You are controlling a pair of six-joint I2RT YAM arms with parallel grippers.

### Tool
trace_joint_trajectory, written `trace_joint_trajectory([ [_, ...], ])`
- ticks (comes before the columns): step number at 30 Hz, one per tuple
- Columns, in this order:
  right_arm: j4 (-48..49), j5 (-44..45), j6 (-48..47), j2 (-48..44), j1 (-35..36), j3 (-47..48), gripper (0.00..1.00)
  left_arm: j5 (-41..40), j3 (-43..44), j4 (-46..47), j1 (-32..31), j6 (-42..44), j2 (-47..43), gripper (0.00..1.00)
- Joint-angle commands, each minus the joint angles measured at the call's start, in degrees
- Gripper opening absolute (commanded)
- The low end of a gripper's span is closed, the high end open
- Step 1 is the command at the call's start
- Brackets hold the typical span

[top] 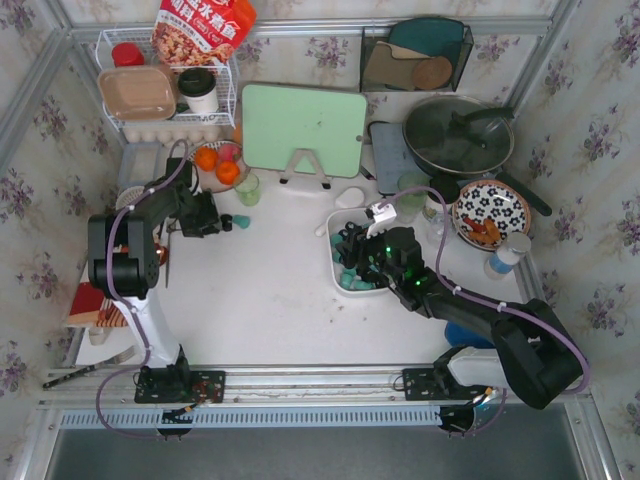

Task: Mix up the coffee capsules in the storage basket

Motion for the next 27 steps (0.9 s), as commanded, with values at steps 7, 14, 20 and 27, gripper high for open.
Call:
trace_joint_trajectory([
  [7, 2.10, -0.68, 0.21, 0.44, -0.05, 0.53, 0.61, 1.82, 0.65, -2.26, 0.12, 0.12, 0.48, 0.48],
  [14, 2.03, -0.71, 0.17, 0.14, 0.00, 0.58, 0.61, -0.02, -10.48, 5.41, -2.90, 0.82, -13.21, 0.45],
  [20, 2.59, -0.05, 0.06, 0.26, -0.04, 0.19, 0.61, -4.82, -22.13, 13.99, -14.08, 7.51, -28.98, 0.44],
  [27, 3.03, 0.50, 0.12, 0.09, -0.05, -0.10, 0.60, -1.56, -35.32, 34.11, -28.95, 21.01, -43.65, 0.43],
])
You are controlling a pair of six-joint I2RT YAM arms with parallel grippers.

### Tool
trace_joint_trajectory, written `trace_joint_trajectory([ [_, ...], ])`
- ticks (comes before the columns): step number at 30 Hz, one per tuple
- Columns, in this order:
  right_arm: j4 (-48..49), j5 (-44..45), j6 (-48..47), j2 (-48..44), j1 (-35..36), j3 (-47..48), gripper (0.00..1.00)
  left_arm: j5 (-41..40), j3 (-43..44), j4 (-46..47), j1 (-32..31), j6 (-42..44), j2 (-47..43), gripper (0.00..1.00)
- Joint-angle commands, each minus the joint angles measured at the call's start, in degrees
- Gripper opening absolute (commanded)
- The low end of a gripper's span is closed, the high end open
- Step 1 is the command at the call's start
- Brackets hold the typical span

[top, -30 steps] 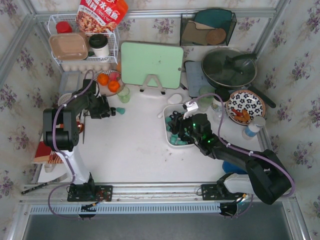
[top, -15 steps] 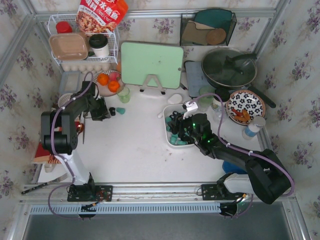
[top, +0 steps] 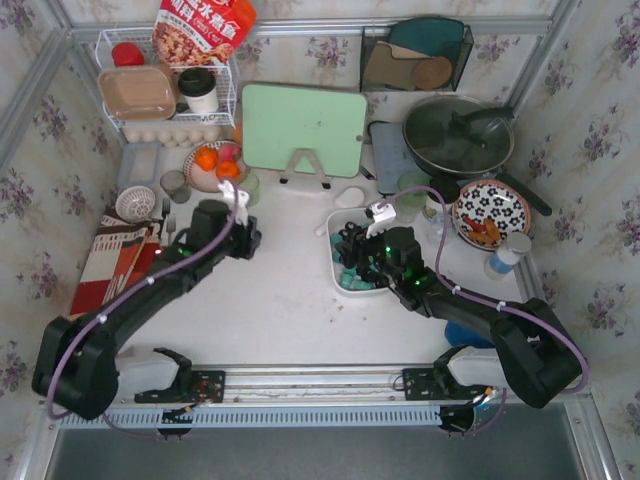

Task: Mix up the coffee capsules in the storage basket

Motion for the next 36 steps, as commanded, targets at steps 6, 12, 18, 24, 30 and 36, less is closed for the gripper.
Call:
trace_joint_trajectory([
  [6, 4.19, -0.48, 0.26, -0.20, 0.06, -0.56, 0.60, 2.54, -10.58, 24.69, -16.24, 21.14, -7.50, 0.46],
  [12, 6.10, -4.18, 0.20, -2.14, 0.69, -1.22, 0.59, 4.22, -14.00, 33.66, -24.81, 30.49, -5.03, 0.50],
  [18, 8.70, -7.50, 1.17, -5.15, 1.38, -2.41, 0.58, 10.53, -16.69, 41.99, -27.04, 34.68, -1.64, 0.59],
  [24, 7.57, -13.15, 2.93, -4.86, 1.37, -0.95, 0.57, 8.52, -17.66, 45.34, -29.22, 40.68, -0.54, 0.59],
  [30, 1.53, -5.19, 1.26, -6.09, 1.40, 0.21, 0.57, 4.41, -10.46, 26.90, -29.22, 35.75, -1.20, 0.63],
  [36, 0.30, -2.98, 0.00, -7.01, 1.40, 0.20, 0.59, 13.94, -9.97, 18.69, -24.00, 31.17, 0.19, 0.83],
])
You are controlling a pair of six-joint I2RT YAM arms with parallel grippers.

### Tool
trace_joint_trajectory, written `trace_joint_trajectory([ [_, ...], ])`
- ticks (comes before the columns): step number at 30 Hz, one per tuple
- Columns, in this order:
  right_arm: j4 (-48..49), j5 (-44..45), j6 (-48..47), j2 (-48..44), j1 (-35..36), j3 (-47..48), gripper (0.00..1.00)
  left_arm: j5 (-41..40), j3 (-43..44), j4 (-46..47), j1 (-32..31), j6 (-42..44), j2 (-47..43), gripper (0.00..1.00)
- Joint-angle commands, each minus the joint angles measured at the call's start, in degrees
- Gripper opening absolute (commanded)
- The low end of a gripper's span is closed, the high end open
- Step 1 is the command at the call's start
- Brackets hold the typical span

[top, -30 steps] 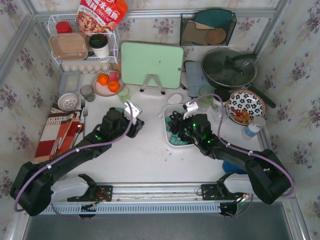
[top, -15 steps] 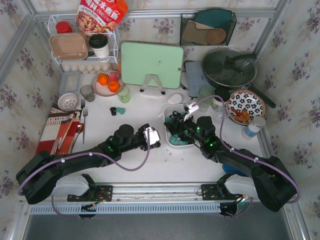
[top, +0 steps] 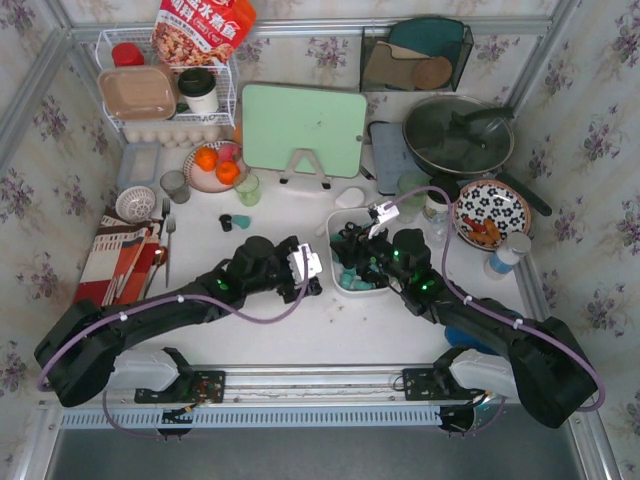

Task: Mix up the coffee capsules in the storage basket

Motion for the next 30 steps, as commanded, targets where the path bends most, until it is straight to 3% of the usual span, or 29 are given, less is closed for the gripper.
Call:
trace_joint_trajectory([
  [1, -0.67, 2.58, -1.43, -0.37, -0.02, 0.38, 0.59, 9.99, 2.53, -10.23, 5.05, -6.42, 1.22, 0.84],
  [3, -0.88, 3.02, -1.74, -0.34, -0.02, 0.35, 0.59, 13.54, 3.14, -11.75, 5.92, -6.62, 2.58, 0.90],
  [7, -0.84, 3.05, -1.97, -0.37, -0.02, 0.27, 0.59, 17.51, 3.22, -11.04, 6.15, -0.86, 7.13, 0.91],
  [11, -0.70, 2.91, -2.07, -0.08, -0.02, 0.18, 0.59, 23.39, 6.34, -12.05, 7.51, 3.02, 15.91, 0.96],
  [20, -0.54, 1.53, -1.98, 0.71, -0.02, 0.57, 0.59, 23.00, 13.43, -13.02, 9.05, 5.43, 25.35, 0.99],
  [24, -1.07, 2.26, -2.42, -0.20, -0.02, 0.45, 0.59, 23.88, 16.12, -16.62, 9.17, 7.03, 27.39, 0.88],
  [30, -1.09, 2.89, -2.60, -0.42, -0.05, 0.34, 0.59, 24.74, 17.65, -22.12, 9.87, 9.86, 28.20, 0.61],
])
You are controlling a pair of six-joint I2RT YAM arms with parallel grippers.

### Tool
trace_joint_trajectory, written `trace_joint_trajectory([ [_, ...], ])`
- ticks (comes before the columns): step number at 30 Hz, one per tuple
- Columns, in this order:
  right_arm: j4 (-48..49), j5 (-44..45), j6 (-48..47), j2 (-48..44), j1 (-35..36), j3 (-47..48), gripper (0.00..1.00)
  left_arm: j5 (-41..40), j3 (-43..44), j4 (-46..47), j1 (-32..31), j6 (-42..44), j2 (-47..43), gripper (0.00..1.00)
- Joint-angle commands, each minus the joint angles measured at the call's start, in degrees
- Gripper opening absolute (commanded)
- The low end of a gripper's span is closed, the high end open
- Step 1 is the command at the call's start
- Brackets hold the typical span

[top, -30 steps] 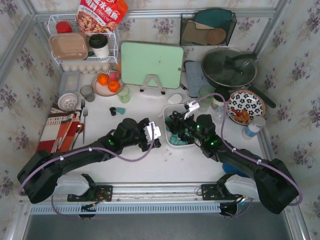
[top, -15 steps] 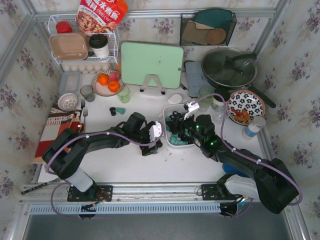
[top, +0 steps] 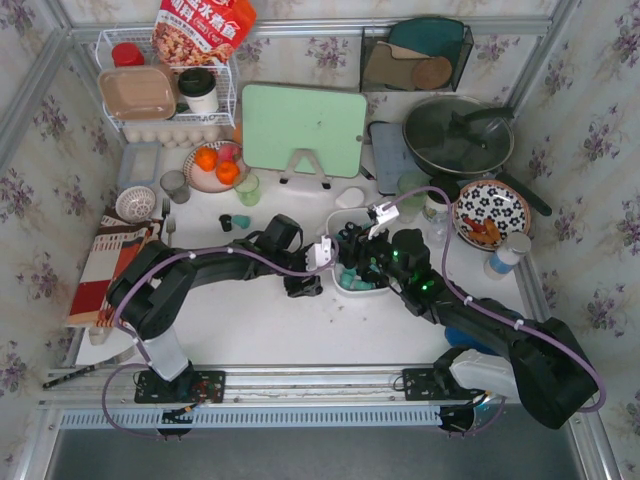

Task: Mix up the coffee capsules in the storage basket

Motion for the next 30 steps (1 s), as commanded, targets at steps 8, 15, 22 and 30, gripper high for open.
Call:
trace_joint_trajectory([
  [8, -1.55, 4.75, 0.13, 0.82, -0.02, 0.99, 0.59, 1.51, -1.32, -2.48, 0.35, 1.96, -2.28, 0.45],
  [15, -1.87, 4.58, 1.58, 0.75, -0.02, 1.07, 0.59, -0.46, -9.52, 9.88, 0.30, -1.62, -13.45, 0.36],
  [22, -3.27, 8.08, 2.43, -1.41, -0.02, 1.36, 0.59, -8.75, -7.68, 15.09, 0.00, -6.55, -18.55, 0.39],
  [30, 1.46, 22.60, 2.49, -8.86, -0.57, -5.12, 0.61, -10.49, 4.18, 13.66, -4.34, -9.75, -6.44, 0.49],
])
